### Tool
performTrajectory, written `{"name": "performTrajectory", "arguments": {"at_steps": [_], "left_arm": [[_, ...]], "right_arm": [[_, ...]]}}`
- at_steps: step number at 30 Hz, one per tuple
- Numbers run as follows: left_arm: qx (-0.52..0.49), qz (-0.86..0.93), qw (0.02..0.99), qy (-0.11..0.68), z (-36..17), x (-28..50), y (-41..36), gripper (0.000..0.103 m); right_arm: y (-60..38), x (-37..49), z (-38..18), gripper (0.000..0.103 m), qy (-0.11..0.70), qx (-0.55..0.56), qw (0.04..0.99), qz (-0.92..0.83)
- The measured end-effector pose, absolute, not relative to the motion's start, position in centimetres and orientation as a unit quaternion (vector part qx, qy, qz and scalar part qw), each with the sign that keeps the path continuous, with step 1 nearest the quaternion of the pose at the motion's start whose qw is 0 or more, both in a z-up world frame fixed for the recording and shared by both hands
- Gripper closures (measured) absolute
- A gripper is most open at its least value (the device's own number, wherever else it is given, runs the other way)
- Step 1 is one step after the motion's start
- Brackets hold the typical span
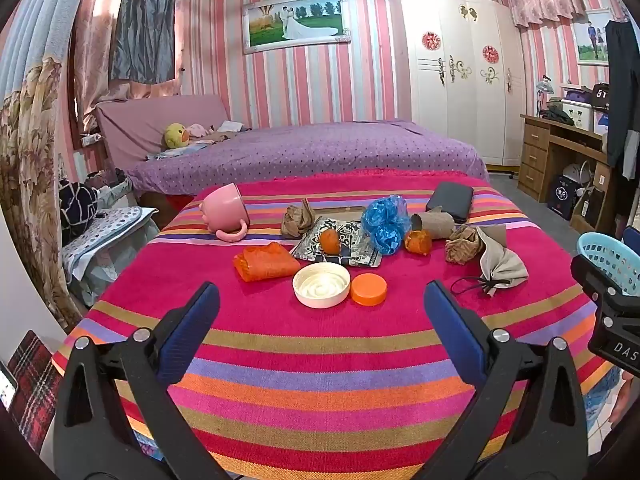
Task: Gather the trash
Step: 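Reach the left gripper toward the white round container on the bed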
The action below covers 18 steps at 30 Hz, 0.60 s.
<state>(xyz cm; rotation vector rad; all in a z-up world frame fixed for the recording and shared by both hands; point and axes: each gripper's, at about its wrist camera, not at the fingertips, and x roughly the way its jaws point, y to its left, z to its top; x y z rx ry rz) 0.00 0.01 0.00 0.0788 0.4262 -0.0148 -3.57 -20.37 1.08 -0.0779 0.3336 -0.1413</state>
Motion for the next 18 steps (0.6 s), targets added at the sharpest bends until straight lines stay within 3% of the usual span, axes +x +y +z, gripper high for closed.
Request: {"name": "performTrajectory", "arguments": {"at_steps": [18], "left_arm": [[0.053,0.001,0.969,0.241,0.3,2.1,0.6,0.004]], "right_arm": [[-21.6,-2.6,1.3,0.004,0.175,-0.024,0.982,-0.070]]}}
